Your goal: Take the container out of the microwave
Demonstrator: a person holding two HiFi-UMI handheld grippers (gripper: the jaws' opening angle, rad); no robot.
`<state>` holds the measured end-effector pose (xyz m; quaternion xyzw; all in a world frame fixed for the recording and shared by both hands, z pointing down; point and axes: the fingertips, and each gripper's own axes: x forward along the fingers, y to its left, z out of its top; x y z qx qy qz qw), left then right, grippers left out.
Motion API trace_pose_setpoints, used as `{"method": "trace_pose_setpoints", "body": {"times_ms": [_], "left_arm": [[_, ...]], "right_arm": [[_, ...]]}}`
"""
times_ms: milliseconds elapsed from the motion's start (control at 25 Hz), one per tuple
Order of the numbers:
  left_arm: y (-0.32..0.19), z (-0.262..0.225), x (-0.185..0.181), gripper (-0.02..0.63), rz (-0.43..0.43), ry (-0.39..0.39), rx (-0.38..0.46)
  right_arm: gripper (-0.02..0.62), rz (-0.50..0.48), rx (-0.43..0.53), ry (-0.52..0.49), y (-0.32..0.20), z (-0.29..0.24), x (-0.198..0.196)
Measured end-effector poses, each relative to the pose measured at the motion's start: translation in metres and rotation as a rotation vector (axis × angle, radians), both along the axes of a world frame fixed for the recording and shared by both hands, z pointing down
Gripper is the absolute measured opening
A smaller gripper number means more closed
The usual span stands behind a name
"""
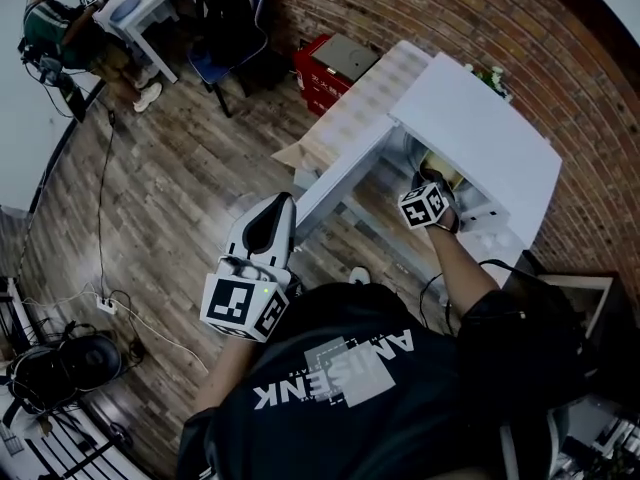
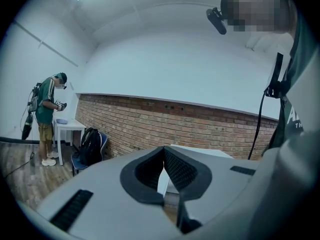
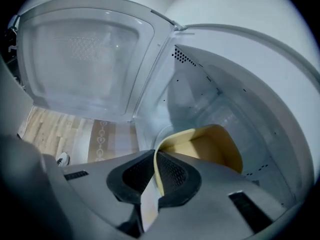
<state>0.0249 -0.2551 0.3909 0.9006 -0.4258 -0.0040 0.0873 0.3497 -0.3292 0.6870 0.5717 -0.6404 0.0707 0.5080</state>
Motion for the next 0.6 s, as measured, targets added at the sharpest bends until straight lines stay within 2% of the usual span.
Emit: {"method": "trace_pose_setpoints", "body": {"times_ms": [320, 600], "left_arm": [[-0.006, 0.001, 0.001, 0.012, 0.074, 0.017, -0.013], [-0.016, -0.003, 0.016, 0.012, 0.158, 0.037, -0.012]], "right_arm": [[0.051, 0.006, -0.041, -0.06, 0.025, -0.003, -0.028], [0.051, 0.028, -0.006, -0.146, 0.036, -0.022, -0.047]]}}
